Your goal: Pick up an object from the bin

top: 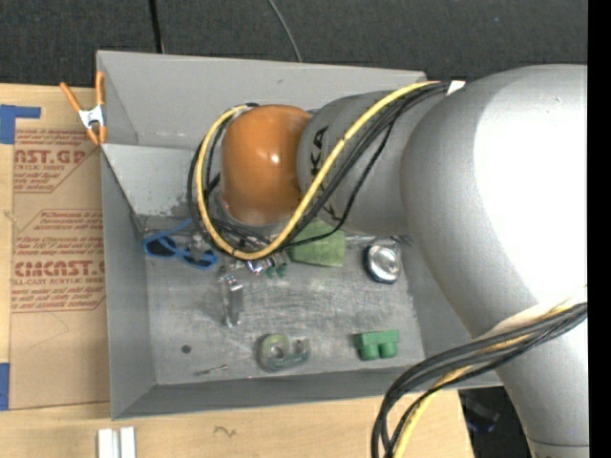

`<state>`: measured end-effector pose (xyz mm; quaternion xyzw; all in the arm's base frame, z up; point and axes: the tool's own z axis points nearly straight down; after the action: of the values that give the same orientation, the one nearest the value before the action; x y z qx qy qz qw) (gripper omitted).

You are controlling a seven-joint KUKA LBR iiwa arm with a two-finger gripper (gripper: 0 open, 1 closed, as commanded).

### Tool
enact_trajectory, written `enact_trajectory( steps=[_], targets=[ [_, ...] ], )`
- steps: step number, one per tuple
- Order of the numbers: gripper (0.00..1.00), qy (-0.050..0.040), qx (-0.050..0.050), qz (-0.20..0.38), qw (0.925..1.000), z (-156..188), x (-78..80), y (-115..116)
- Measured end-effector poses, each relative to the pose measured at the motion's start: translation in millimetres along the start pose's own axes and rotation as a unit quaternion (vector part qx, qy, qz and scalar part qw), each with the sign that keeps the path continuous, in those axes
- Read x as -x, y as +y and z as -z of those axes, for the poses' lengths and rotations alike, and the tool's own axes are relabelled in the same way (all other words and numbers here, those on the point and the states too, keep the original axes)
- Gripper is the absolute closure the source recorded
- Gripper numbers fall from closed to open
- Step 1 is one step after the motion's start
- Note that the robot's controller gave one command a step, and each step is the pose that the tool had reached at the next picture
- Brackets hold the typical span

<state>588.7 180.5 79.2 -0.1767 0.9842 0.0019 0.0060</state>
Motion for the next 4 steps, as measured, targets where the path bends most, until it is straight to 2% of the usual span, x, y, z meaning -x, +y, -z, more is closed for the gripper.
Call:
enact_trajectory(
  steps=[1,2,3,4],
  targets=[
    [0.00,0.0016,0.000,-0.014,0.9999,-5.3,-54.5,-20.5],
    [0.00,0.0063,-0.001,0.117,0.9931,43.9,-124.0,-46.7],
    [0.00,-0.0015,-0.001,0.126,0.9920,-5.6,-132.1,-89.3],
    [1.00,0.0014,0.000,0.128,0.9918,-5.6,-133.5,-86.8]
  ],
)
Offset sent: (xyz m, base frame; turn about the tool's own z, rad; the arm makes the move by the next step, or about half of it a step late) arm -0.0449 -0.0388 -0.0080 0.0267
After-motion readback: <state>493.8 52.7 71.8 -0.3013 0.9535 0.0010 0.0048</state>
